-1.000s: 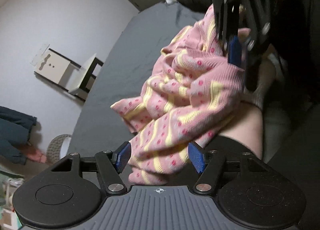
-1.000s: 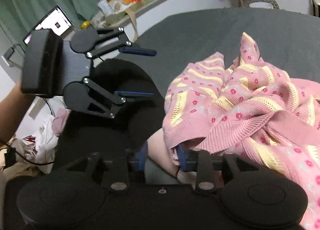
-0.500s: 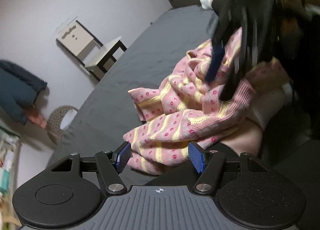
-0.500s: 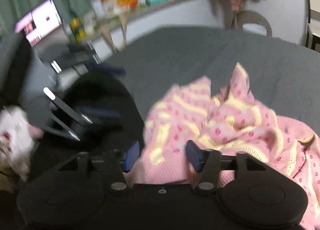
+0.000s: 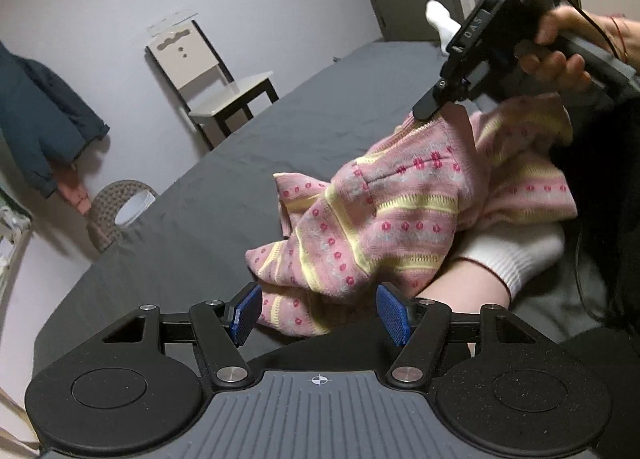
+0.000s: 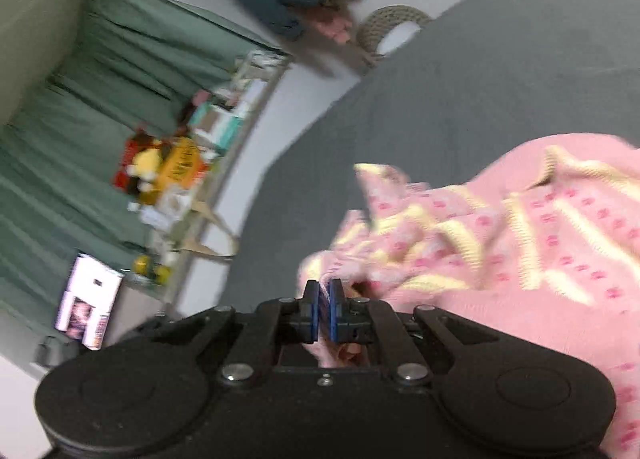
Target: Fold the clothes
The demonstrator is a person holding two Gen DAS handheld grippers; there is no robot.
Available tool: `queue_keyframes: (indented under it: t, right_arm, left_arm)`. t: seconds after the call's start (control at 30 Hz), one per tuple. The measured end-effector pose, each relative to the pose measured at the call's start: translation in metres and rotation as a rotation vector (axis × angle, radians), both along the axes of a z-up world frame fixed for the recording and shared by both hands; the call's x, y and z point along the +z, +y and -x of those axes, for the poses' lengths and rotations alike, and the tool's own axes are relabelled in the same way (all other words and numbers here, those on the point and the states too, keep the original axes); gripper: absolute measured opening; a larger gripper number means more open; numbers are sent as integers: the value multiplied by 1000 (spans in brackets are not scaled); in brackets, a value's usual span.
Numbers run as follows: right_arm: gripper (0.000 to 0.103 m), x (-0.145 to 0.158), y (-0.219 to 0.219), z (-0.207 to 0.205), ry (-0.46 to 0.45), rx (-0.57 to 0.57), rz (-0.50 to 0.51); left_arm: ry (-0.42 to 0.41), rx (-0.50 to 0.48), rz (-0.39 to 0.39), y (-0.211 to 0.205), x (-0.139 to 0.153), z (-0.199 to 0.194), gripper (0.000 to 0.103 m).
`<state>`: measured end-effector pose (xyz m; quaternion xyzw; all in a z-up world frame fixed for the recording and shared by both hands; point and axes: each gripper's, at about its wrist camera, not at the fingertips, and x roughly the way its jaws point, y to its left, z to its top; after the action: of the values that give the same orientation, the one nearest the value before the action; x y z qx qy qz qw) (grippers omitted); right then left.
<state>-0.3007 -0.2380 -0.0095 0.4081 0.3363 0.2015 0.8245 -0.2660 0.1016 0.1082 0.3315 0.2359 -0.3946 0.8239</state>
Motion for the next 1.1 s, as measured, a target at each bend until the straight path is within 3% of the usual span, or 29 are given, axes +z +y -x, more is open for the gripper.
queue_keyframes:
  t: [0.1,0.2,0.33,0.57,0.8,0.87,0.93,1.1]
  right_arm:
    - [6,15,38,0,-82,152,6]
    - [6,19,62,-5,-85,163,81]
    - [6,12,31,-16,-40,9,120]
    - [6,-1,16,-28,18,-27,136]
    - [6,-7,7,-24,14,-42,122]
    - [6,-8,6,-22,12,-39,128]
    - [6,-8,5,-21,12,-36,134]
    - [6,-10,6,-20,13,-16,140]
  left_arm:
    - [-9,-1,-1,7,0,2,64]
    - [-8,-32,-17,11,2,5,64]
    - [-67,-153,-60,4,1,21,64]
    - [-360,-433,-207,-55,-14,19,64]
    - [-400,-747,-373,-104,-43,2,64]
    - [-415,-783,-433,-112,-54,0,60]
    - [-415,-809,-474,-116,-61,-3,48]
    - [-414,-822,-502,-123,-71,-5,43]
